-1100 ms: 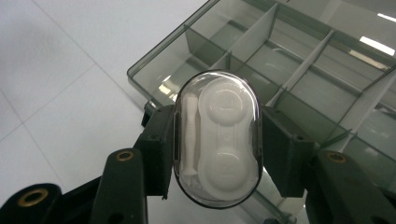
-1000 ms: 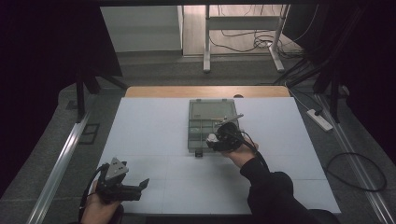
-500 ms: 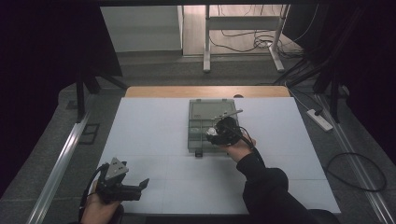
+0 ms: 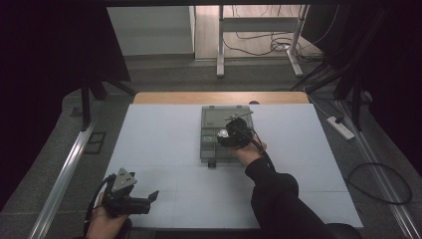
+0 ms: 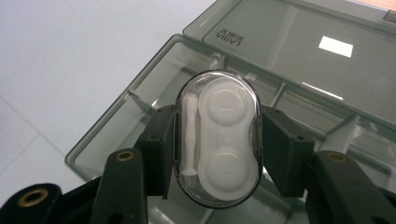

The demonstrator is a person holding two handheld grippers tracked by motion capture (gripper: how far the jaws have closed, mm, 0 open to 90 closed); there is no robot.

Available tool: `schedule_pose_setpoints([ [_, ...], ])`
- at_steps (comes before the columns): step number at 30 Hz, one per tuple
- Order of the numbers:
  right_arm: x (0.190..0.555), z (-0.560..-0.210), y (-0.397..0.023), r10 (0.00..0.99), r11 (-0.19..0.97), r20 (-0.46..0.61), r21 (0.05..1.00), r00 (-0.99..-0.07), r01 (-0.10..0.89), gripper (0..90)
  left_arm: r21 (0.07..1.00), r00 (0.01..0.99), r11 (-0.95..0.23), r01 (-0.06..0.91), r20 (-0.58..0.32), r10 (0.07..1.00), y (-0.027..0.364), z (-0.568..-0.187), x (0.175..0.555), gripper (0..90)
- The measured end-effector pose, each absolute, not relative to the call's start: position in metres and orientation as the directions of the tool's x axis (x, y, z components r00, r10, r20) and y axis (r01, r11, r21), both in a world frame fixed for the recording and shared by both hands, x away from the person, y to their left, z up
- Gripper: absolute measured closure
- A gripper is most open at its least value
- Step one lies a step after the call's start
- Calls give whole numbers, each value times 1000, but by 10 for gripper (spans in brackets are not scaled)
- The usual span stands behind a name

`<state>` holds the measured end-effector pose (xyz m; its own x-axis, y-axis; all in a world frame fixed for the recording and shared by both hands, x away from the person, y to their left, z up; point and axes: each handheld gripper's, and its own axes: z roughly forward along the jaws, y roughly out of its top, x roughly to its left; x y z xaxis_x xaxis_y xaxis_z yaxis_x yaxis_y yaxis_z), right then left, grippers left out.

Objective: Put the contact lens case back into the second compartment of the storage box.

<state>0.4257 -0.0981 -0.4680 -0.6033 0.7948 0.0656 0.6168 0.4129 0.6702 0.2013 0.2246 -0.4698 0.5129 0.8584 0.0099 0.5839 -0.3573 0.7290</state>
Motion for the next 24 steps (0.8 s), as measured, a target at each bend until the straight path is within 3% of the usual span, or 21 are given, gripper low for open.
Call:
schedule_pose_setpoints([
  [24,452,-483,-76,855,359,55,654,-515,666,487,731,516,-358,580,10,856,225,-470,201,23],
])
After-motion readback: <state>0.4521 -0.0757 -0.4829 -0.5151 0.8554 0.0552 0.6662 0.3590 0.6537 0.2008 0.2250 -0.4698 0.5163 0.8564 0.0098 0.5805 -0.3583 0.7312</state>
